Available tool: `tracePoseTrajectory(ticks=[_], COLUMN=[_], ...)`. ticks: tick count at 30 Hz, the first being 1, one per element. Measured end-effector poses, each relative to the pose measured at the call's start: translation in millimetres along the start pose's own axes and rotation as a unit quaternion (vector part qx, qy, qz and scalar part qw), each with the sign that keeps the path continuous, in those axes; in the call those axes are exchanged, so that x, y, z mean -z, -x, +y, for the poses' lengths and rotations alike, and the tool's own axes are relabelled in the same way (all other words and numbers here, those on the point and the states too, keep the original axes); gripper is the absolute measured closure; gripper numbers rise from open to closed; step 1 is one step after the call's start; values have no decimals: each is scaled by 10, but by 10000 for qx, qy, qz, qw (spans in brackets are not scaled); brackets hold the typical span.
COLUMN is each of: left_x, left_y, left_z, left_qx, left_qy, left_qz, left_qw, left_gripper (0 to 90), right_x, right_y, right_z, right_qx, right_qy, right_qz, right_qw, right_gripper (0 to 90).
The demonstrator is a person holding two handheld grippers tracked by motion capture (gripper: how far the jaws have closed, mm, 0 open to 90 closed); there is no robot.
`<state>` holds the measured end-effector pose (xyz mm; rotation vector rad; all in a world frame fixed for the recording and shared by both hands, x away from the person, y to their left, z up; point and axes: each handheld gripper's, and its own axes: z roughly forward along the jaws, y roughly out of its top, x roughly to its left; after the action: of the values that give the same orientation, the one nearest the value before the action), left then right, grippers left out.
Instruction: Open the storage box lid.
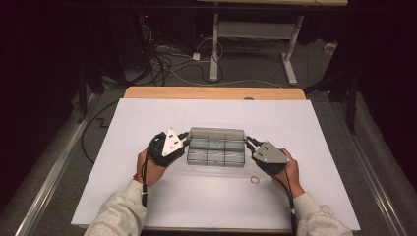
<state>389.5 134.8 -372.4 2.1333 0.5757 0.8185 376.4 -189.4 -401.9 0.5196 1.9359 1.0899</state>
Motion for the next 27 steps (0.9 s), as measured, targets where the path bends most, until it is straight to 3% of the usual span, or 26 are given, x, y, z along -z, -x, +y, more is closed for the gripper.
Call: tracePoseTrajectory(ticks=[16, 23, 27], left_x=[51, 112, 169], left_y=[-120, -136, -122], left_z=[94, 95, 114], left_qx=[55, 79, -27], left_qy=[196, 206, 191], left_qz=[-190, -187, -152], left_qw=[9996, 9996, 9997], left_gripper=[766, 766, 767], right_x=[-21, -20, -5], right_y=[151, 141, 128], right_z=[73, 141, 176], right_qx=[-160, -155, -121], right_qy=[23, 0, -6], right_qz=[74, 98, 122], right_qw=[9998, 9998, 9999], right_gripper=[853, 851, 850])
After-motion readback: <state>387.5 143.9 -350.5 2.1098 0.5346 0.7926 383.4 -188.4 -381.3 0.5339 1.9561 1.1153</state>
